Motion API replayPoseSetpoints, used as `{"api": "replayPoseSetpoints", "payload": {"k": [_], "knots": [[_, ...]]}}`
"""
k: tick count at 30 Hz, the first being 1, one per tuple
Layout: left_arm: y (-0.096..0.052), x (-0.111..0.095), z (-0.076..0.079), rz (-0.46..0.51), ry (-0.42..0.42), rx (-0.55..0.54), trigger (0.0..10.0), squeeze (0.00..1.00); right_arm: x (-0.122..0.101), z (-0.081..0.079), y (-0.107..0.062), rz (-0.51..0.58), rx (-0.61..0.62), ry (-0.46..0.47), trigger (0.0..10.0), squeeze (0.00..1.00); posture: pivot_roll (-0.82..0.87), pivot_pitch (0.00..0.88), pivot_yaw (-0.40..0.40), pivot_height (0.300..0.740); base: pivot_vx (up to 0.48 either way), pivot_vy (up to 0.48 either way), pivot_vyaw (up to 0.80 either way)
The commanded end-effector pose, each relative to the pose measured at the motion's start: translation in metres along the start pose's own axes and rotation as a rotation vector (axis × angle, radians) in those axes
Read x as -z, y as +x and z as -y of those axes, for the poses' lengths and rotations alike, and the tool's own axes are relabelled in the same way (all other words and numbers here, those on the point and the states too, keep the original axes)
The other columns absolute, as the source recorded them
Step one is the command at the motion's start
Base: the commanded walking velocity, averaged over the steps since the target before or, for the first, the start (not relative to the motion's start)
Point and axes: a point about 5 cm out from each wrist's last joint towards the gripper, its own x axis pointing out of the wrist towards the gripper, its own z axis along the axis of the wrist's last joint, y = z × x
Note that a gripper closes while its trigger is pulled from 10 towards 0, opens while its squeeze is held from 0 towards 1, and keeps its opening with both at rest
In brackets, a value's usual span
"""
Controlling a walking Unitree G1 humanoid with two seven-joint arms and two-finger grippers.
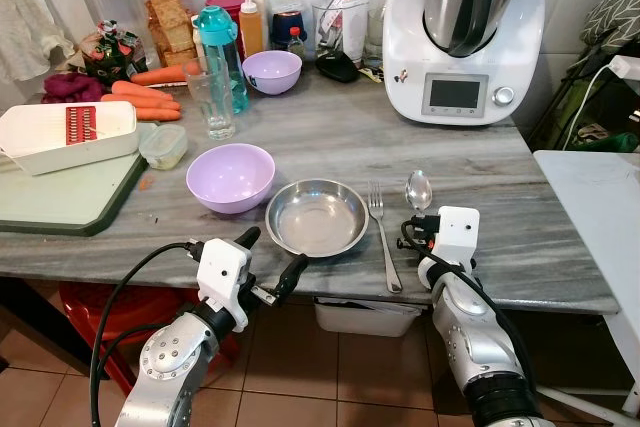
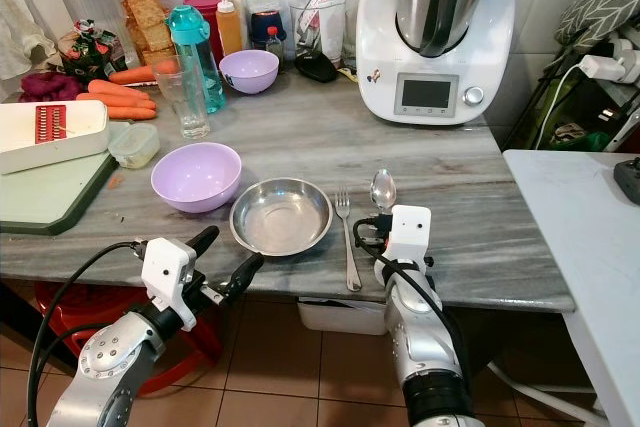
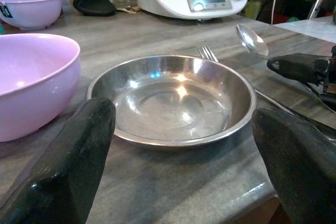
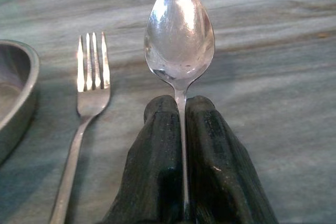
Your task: Setting the table
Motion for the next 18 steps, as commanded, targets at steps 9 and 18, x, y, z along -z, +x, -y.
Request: {"api": "replayPoseSetpoints", "payload": {"k": [9, 18], "knots": [[0.0002, 0.0005, 0.001, -0.014, 0.01, 0.007, 10.0, 0.0, 0.0021, -0.0066, 0.0033, -0.037, -0.021, 0.029, 10.0, 1.0, 0.05, 0.0, 0.041, 0.74, 0.0, 0.0, 0.0], [-0.0006, 0.0013, 0.0016, -0.022, 0.011, 0.007, 10.0, 0.0, 0.0052, -0.0117, -0.0001, -0.049, -0.033, 0.039, 10.0, 0.0, 0.05, 0.0, 0.042, 0.74, 0.0, 0.0, 0.0]]}}
